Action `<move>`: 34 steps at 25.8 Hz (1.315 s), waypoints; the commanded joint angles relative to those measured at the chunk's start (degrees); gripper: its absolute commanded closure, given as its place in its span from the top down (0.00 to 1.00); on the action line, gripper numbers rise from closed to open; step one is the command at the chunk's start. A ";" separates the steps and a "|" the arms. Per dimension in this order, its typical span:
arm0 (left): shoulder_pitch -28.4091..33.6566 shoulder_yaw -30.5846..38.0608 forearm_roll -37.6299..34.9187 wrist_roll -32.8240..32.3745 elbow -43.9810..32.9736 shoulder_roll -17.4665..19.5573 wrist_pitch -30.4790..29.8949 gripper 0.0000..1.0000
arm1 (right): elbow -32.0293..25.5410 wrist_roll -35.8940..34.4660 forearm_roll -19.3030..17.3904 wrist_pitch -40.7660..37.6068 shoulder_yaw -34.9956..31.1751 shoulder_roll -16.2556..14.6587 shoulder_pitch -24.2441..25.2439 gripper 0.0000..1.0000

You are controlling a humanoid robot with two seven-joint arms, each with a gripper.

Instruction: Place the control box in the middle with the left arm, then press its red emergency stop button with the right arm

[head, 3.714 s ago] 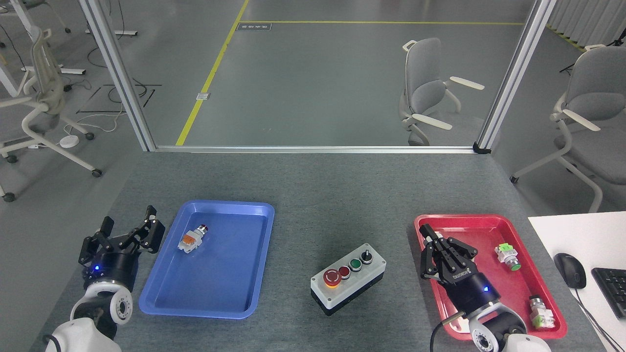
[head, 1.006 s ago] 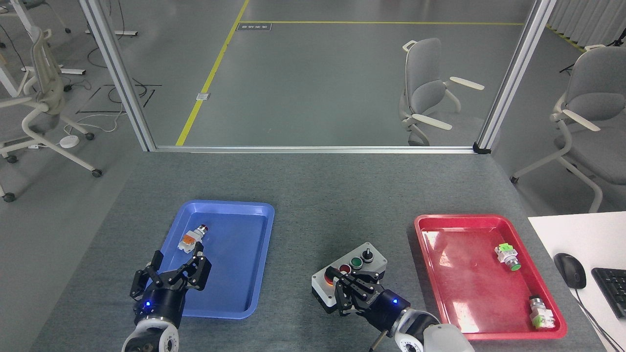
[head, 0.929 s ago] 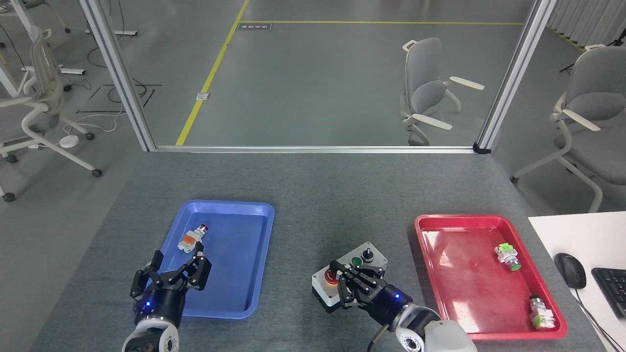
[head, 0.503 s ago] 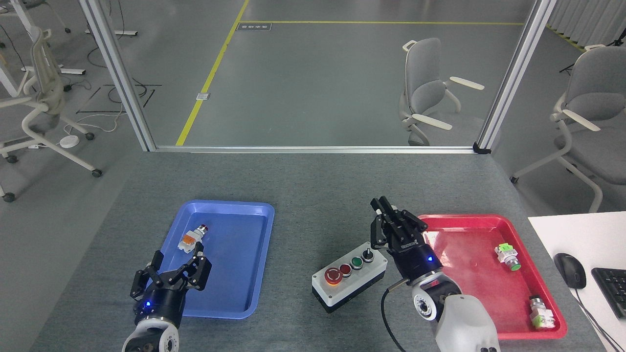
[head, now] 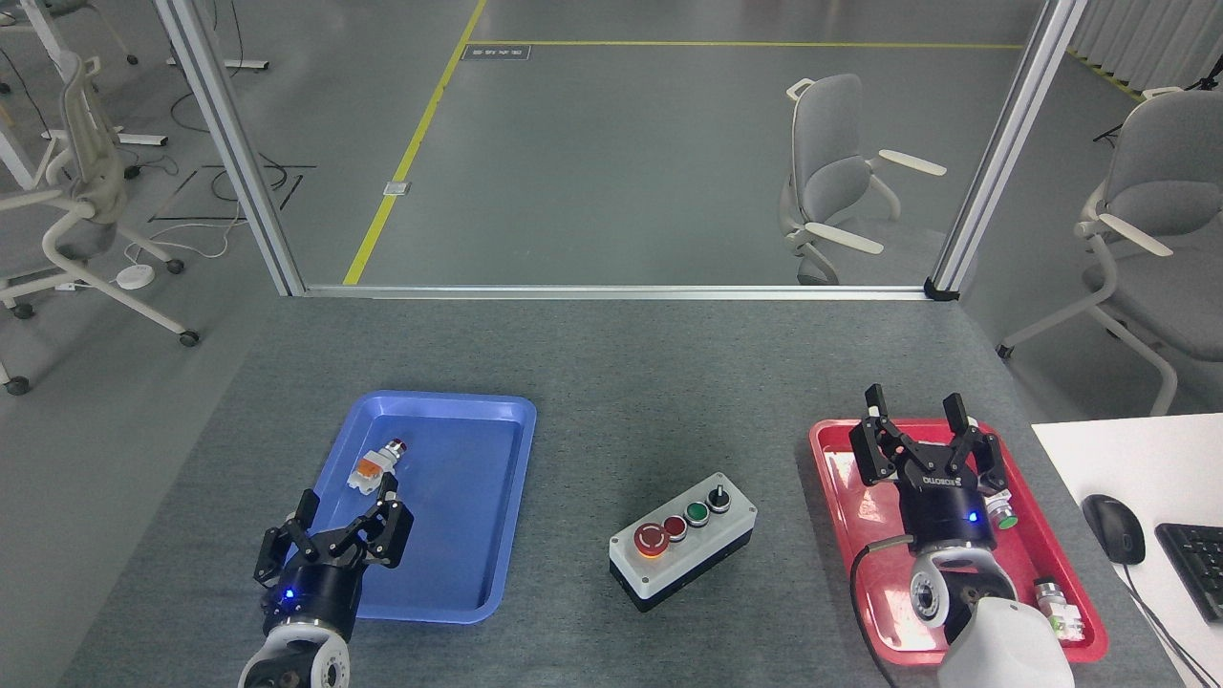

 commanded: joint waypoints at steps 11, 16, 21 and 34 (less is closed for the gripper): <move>0.00 0.00 0.00 -0.02 0.00 -0.03 -0.01 0.99 | -15.57 9.53 0.34 10.63 -0.94 2.38 13.96 0.99; 0.00 0.00 0.00 -0.03 0.00 -0.03 -0.01 0.99 | -17.59 9.88 0.34 10.63 -1.03 2.64 16.07 0.99; 0.00 0.00 0.00 -0.03 0.00 -0.03 -0.01 0.99 | -17.50 9.79 0.25 10.80 -1.12 3.35 16.87 0.99; 0.00 0.00 0.00 0.06 0.00 -0.03 -0.01 0.99 | -17.24 9.71 0.07 10.63 -2.26 3.43 17.04 0.99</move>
